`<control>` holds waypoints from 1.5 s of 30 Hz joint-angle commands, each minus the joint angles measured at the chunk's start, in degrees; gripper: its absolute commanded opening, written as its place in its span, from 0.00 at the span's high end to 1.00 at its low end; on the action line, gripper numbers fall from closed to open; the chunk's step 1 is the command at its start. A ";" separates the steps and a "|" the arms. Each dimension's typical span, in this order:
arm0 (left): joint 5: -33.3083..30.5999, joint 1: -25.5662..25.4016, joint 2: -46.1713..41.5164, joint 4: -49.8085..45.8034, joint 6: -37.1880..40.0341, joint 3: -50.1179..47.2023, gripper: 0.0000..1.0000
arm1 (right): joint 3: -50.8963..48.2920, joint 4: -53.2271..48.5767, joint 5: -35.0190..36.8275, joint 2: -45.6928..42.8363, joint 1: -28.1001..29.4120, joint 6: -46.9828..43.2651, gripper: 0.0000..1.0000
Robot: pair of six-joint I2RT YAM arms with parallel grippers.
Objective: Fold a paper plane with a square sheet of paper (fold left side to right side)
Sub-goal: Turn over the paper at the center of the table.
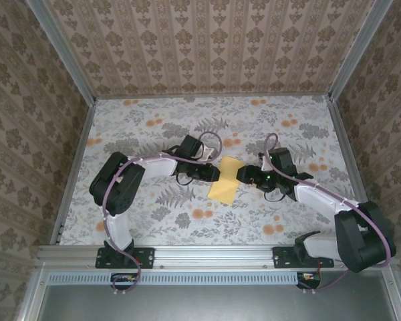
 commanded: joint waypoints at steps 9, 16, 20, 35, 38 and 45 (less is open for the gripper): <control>1.39 0.18 2.23 0.52 1.16 1.92 0.79 | 0.03 1.10 -2.70 2.22 0.20 0.82 0.18; -1.07 0.95 -1.64 1.24 1.16 -0.97 0.88 | 0.03 3.00 -3.62 3.42 0.41 1.75 0.11; -1.34 1.23 -3.07 1.88 0.92 -2.27 0.88 | 1.22 4.49 -4.88 5.54 1.75 2.52 0.11; -1.52 1.54 -3.64 1.94 0.88 -2.61 0.87 | 8.07 12.22 -6.84 19.62 6.50 6.73 0.40; -1.75 1.76 -4.24 2.02 0.69 -2.95 0.82 | 8.85 13.97 -7.58 21.69 6.59 7.70 0.51; -2.96 4.31 -10.40 3.65 -1.13 -6.57 0.55 | 9.26 16.01 -7.07 20.84 6.04 6.16 0.93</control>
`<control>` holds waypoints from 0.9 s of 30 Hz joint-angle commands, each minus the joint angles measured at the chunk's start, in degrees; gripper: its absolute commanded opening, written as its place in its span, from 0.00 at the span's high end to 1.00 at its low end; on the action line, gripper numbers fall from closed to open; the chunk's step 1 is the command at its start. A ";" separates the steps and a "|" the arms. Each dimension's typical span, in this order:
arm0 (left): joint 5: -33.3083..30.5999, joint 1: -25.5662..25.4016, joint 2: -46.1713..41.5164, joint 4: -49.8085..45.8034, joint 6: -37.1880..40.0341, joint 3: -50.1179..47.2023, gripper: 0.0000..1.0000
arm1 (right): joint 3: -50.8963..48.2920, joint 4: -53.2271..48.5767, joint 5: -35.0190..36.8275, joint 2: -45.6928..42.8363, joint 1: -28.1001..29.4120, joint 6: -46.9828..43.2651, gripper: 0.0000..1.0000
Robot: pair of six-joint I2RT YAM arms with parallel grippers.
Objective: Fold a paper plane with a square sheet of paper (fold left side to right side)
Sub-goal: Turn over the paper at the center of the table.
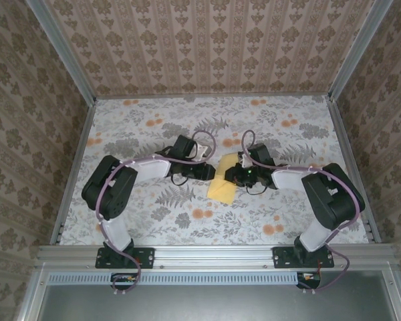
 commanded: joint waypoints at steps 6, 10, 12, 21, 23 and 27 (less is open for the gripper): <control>-0.82 5.48 -15.18 6.12 -4.99 -8.04 0.30 | 2.56 2.44 -4.62 -6.14 -3.01 -6.72 0.98; 1.92 8.77 -23.23 11.13 -9.55 -12.85 0.12 | 4.20 2.41 -9.16 -10.37 -4.89 -11.04 0.97; 4.22 10.06 -27.13 14.40 -12.59 -15.00 0.03 | 5.55 2.51 -11.90 -12.27 -5.77 -12.66 0.97; 19.67 13.22 -34.56 27.05 -18.43 -15.33 0.00 | 15.14 3.55 -24.00 -14.54 -4.70 -14.91 0.98; 20.95 12.96 -34.65 28.32 -19.01 -14.56 0.00 | 16.89 3.16 -25.37 -14.54 -3.48 -15.30 0.98; 21.70 11.70 -34.48 27.73 -18.48 -13.01 0.00 | 19.14 2.92 -26.42 -14.54 -1.49 -15.74 0.98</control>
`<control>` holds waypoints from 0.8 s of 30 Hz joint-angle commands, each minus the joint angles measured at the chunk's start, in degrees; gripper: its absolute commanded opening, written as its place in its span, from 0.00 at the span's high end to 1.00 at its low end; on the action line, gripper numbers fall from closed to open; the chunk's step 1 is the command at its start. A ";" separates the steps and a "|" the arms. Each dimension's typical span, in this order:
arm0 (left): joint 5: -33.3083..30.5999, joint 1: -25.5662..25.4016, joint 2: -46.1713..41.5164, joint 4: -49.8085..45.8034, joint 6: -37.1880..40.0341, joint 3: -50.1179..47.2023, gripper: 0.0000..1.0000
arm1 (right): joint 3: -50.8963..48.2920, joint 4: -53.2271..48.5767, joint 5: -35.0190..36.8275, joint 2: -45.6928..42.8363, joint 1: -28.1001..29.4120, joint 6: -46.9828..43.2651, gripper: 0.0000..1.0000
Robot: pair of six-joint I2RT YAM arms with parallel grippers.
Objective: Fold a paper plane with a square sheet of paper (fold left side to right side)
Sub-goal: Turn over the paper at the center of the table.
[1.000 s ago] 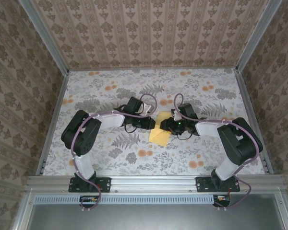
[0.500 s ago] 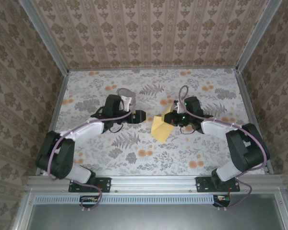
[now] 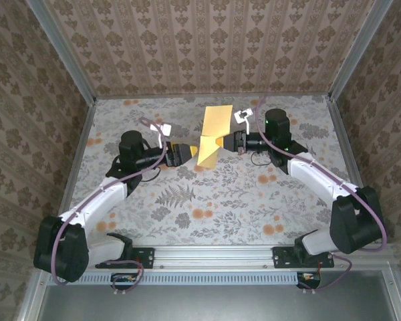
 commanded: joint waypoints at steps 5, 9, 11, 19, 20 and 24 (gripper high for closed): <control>4.61 -1.72 -0.05 3.26 -1.44 3.72 0.02 | 3.43 0.95 -4.82 -1.18 2.93 -1.68 0.98; 5.28 -1.79 -0.22 5.92 -2.83 3.87 0.06 | 3.59 1.67 -5.49 -1.18 3.65 -1.58 0.98; 5.48 -1.74 -0.39 7.37 -3.70 3.92 0.08 | 3.43 2.30 -5.71 -1.18 3.77 -1.23 0.98; 4.88 -3.80 -1.75 7.84 -4.44 4.62 0.31 | 2.57 2.39 -5.19 -1.19 3.83 -1.31 0.97; 4.74 -3.87 -1.87 7.71 -4.38 4.70 0.34 | 2.46 2.42 -5.14 -1.18 3.88 -1.26 0.97; 4.29 -3.83 -2.19 7.36 -4.37 4.71 0.45 | 1.68 2.61 -4.84 -1.18 3.83 -1.22 0.96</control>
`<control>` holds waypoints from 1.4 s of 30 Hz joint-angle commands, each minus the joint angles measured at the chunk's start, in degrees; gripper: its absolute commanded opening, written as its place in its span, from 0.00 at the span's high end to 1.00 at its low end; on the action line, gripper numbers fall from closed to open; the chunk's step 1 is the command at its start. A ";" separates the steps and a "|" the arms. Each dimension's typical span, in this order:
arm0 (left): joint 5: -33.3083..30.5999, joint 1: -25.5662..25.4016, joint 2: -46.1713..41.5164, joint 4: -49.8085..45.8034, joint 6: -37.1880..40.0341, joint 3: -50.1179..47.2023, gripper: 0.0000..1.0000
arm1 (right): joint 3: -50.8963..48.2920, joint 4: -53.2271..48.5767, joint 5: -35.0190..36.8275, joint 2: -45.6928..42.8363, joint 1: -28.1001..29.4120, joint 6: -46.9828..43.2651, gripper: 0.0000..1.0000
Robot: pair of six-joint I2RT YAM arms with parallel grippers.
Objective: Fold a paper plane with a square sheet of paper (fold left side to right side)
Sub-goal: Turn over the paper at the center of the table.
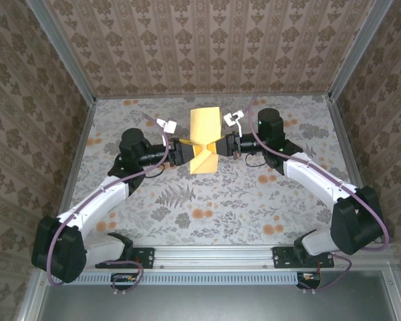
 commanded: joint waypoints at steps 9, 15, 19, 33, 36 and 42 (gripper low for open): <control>-1.00 -0.09 -1.54 0.34 0.74 1.70 0.62 | -0.68 1.44 0.06 -1.16 0.19 -1.53 0.95; -1.70 -0.08 -1.54 -0.67 1.42 1.60 0.72 | -1.48 0.83 0.99 -3.37 0.01 -1.97 0.93; -1.89 -0.09 -1.54 -0.68 1.40 1.40 0.78 | -1.96 0.79 1.14 -3.65 -0.05 -2.03 0.90; -6.91 -0.14 -3.83 -9.76 6.63 1.71 1.00 | -2.98 -8.93 7.78 -7.27 -2.31 -6.79 0.62; -11.50 -0.52 -5.42 -17.64 11.26 3.00 1.00 | -3.80 -14.56 14.24 -10.40 -3.87 -8.78 0.53; -28.40 -4.86 -8.16 -36.03 21.16 7.41 1.00 | -3.20 -31.36 34.05 -14.85 -6.21 -12.99 0.43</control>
